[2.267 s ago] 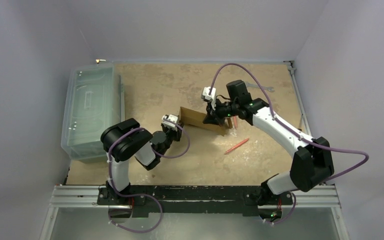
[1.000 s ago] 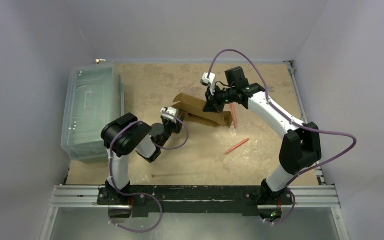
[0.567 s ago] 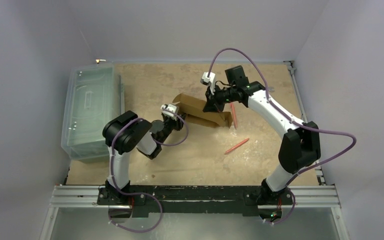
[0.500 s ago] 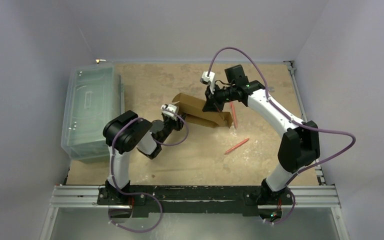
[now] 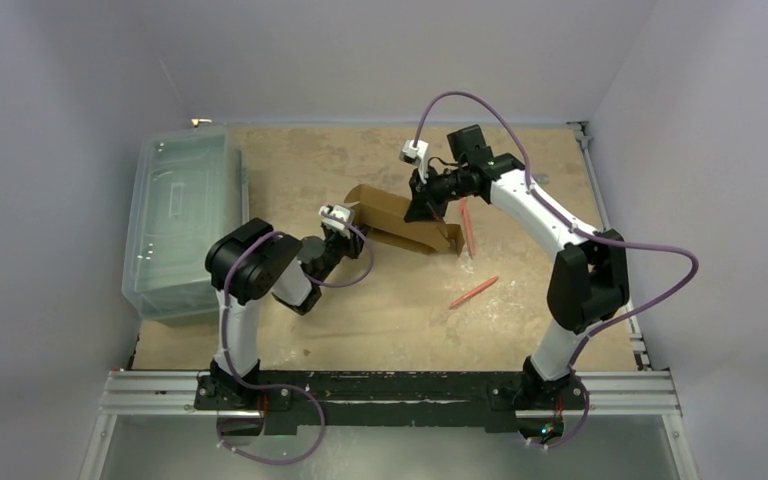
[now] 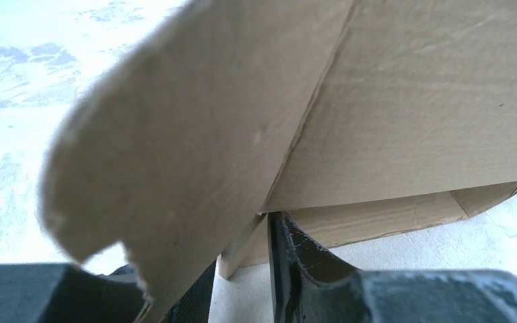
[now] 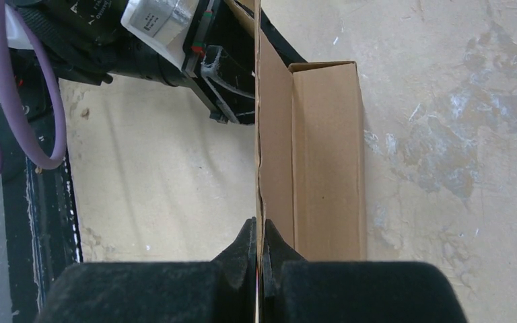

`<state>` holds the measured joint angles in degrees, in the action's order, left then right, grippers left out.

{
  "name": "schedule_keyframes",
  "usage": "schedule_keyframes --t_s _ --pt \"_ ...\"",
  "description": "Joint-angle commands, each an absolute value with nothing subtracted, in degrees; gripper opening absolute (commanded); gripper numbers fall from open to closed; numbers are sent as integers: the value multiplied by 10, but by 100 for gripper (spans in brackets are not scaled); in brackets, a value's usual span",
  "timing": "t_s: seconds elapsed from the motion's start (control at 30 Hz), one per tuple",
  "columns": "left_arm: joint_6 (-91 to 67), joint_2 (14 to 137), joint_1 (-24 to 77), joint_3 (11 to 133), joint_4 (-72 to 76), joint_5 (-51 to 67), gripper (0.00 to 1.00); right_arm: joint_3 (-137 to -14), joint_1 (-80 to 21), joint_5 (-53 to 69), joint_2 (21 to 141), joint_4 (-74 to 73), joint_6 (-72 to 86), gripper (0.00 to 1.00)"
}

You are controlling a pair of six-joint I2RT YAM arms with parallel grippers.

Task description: Fold the paper box

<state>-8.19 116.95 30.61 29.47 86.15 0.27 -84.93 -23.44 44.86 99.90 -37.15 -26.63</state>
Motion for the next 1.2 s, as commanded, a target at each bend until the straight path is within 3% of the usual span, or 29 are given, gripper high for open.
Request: schedule_keyframes --t_s 0.0,0.33,0.43,0.6,0.73,0.9,1.17 --pt "-99 1184 301 309 1020 6 30 -874 -233 474 1000 -390 -269 0" --pt "-99 1189 301 317 1020 -23 19 -881 -233 490 1013 -394 -262 0" --pt "-103 1189 301 318 1020 -25 0 -882 -233 493 1015 -395 -262 0" --pt "-129 1178 301 305 1019 -40 0 -885 -233 497 1013 -399 -262 0" --pt "-167 1121 301 284 965 -47 0 -891 -233 490 1006 -409 -268 21" --pt "-212 1005 302 282 753 -56 0 -889 -231 474 979 -404 -272 47" --pt "-246 858 302 291 448 -51 0 -872 -192 490 901 -382 -277 79"
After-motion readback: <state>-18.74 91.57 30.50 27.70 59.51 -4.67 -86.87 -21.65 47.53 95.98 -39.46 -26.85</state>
